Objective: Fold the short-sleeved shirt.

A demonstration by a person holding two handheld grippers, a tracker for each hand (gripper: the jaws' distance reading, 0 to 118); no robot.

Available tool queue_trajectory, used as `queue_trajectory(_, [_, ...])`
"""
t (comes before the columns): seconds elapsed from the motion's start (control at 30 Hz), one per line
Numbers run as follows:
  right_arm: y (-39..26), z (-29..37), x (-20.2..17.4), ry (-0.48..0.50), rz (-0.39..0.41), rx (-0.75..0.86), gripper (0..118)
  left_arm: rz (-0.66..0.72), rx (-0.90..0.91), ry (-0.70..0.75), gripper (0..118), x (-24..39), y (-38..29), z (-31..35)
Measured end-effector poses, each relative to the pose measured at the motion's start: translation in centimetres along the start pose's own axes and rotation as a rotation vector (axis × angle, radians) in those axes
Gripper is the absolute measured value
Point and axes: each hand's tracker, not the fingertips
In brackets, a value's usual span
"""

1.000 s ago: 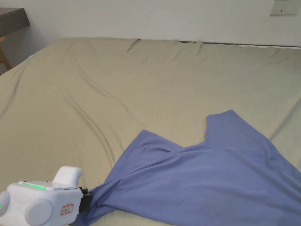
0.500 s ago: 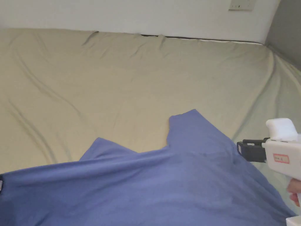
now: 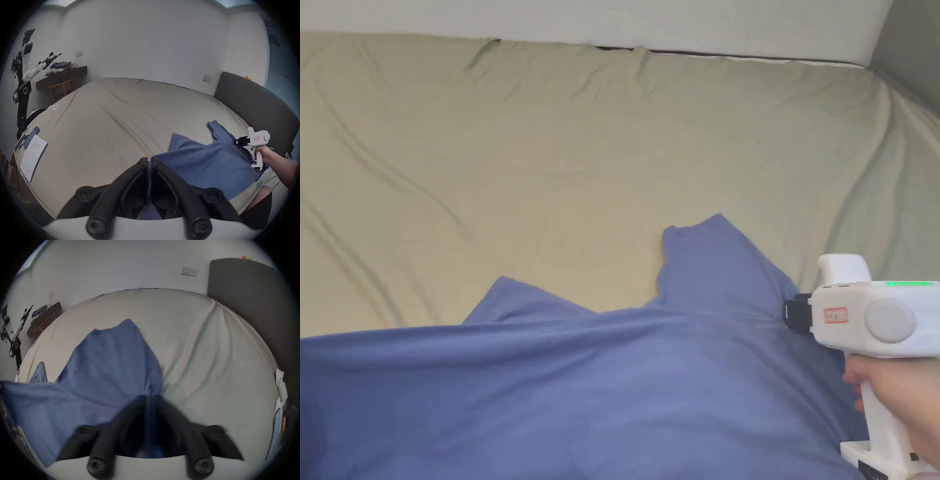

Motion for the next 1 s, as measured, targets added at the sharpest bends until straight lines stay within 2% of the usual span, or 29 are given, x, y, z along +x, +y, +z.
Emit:
queue_trajectory(0.03, [-0.1,0.6,-1.0,-0.05,0.044,-0.003,6,-0.008,0.007,-0.009,3,0.0,0.4,0.2])
queue_trajectory(0.07, [-0.2,1.2,-1.6,-0.068,0.076,0.001,6,-0.012,0.009,-0.006,3,0.0,0.7,0.4])
queue_trajectory(0.13, [0.0,3.1,-2.6,-0.026,0.115,0.044,6,-0.012,0.019,-0.008,3,-0.2,1.3,1.3])
queue_trajectory(0.3, [2.7,11.2,-2.3,-0.033,0.077,0.199,6,-0.003,0.079,-0.039,3,-0.5,3.8,3.9])
queue_trajectory(0.5, [8.5,24.1,-0.2,-0.023,0.018,0.444,6,-0.051,0.268,-0.028,3,-0.6,11.3,8.8])
queue_trajectory(0.6, [11.2,29.5,0.6,-0.063,0.047,0.538,6,0.02,0.346,-0.052,3,-1.1,15.5,10.2])
queue_trajectory(0.77, [14.9,34.7,1.4,-0.116,0.017,0.647,6,-0.059,0.401,-0.011,3,0.5,21.6,10.2])
queue_trajectory(0.9, [18.3,36.8,0.8,-0.161,0.044,0.724,6,-0.051,0.467,0.05,3,2.6,26.1,9.2])
queue_trajectory(1.0, [21.4,37.2,0.6,-0.191,0.06,0.765,6,-0.108,0.496,0.093,3,3.5,29.7,7.9])
